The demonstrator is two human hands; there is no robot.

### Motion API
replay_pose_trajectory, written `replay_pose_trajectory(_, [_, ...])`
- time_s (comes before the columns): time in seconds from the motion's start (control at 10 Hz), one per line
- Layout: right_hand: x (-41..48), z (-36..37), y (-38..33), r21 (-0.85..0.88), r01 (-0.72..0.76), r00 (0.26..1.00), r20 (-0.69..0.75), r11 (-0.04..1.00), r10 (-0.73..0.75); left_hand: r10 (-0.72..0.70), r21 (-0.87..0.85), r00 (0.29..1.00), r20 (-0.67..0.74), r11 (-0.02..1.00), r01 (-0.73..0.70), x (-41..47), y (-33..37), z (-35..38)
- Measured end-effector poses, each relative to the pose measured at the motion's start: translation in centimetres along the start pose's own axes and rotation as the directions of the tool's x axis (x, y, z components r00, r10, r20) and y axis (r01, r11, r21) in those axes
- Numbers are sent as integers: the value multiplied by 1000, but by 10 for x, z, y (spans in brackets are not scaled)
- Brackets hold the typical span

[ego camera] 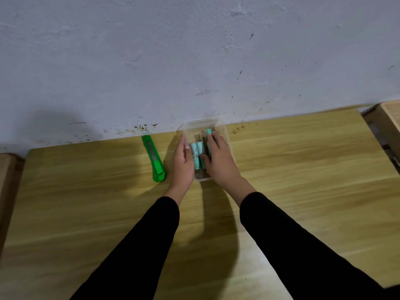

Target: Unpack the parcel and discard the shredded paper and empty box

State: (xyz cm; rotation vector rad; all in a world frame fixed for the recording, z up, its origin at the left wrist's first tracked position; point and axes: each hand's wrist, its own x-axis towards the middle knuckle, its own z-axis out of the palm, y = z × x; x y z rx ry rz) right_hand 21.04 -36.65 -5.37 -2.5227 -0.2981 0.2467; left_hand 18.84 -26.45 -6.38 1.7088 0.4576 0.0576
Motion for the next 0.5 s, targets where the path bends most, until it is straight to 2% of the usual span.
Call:
replay_pose_trajectory(0.1, [-2, -5, -4, 17, 1, 999, 38, 1000, -2, -5, 69, 999, 39, 998, 3, 3, 1, -6])
replay_pose_trajectory(0.2, [-4, -19, -11, -38, -4, 995, 101, 999, 7, -41, 126, 996, 79, 991, 31, 8, 7, -16])
replay_pose_trajectory(0.3, [-14, -26, -18, -94, -6, 984, 177, 996, 22, -34, 262, 987, 156, 965, -8, 3, 13, -29])
replay_pose_trajectory(0.4, [-17, -35, -24, -108, -28, 982, 181, 994, 47, -61, 527, 972, 228, 847, -71, -1, 27, -45])
replay_pose_trajectory(0.5, [-41, -29, -18, -155, 7, 986, 163, 988, 18, -37, 718, 954, 297, 668, -197, -27, 38, -59])
